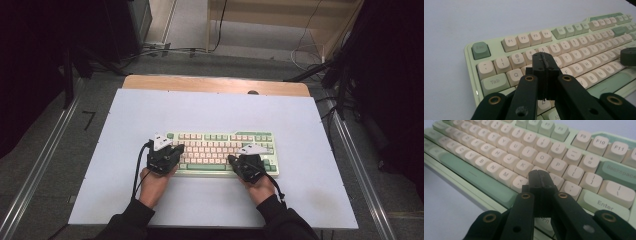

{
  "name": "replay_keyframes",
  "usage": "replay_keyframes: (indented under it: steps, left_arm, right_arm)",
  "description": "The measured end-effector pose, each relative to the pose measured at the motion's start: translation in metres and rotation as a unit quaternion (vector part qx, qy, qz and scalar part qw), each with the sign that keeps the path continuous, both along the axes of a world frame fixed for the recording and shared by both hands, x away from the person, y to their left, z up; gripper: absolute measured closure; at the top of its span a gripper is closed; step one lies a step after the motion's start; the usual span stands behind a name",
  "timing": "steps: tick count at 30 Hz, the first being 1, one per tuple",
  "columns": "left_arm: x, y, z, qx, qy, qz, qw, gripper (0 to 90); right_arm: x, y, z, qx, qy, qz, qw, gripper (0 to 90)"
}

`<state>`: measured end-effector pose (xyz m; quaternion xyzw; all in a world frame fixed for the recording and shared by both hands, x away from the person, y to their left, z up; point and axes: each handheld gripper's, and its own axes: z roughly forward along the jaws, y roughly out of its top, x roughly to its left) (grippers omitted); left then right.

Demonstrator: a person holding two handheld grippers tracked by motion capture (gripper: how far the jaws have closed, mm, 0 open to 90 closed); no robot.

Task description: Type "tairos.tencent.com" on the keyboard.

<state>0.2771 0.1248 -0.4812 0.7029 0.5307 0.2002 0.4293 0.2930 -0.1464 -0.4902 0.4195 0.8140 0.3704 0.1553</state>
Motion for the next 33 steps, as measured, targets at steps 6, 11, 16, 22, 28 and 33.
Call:
replay_keyframes:
  steps: [6,11,16,22,28,33]
  left_arm:
    - [0.0,0.0,0.0,0.0,0.0,0.0,1.0,90.0]
    - [0.0,-0.001,-0.001,0.0,0.0,-0.001,1.0,90.0]
    - [0.0,-0.002,-0.001,0.001,0.001,-0.004,1.0,90.0]
    - [0.0,-0.003,0.0,0.001,0.0,-0.006,1.0,90.0]
    - [-0.001,-0.005,-0.001,0.003,0.002,-0.009,1.0,90.0]
    - [0.0,-0.007,-0.001,0.003,0.002,-0.011,0.9999,90.0]
  right_arm:
    - [-0.001,-0.002,0.007,0.016,-0.002,-0.003,0.9999,87.5]
    - [0.0,-0.006,0.011,0.021,-0.012,-0.012,0.9996,87.5]
    - [0.001,-0.008,0.012,0.024,-0.014,-0.014,0.9995,87.5]
    - [0.002,-0.009,0.013,0.026,-0.016,-0.019,0.9994,87.5]
    - [0.002,-0.008,0.013,0.025,-0.018,-0.017,0.9994,87.5]
    - [0.002,-0.007,0.013,0.024,-0.019,-0.016,0.9994,87.5]
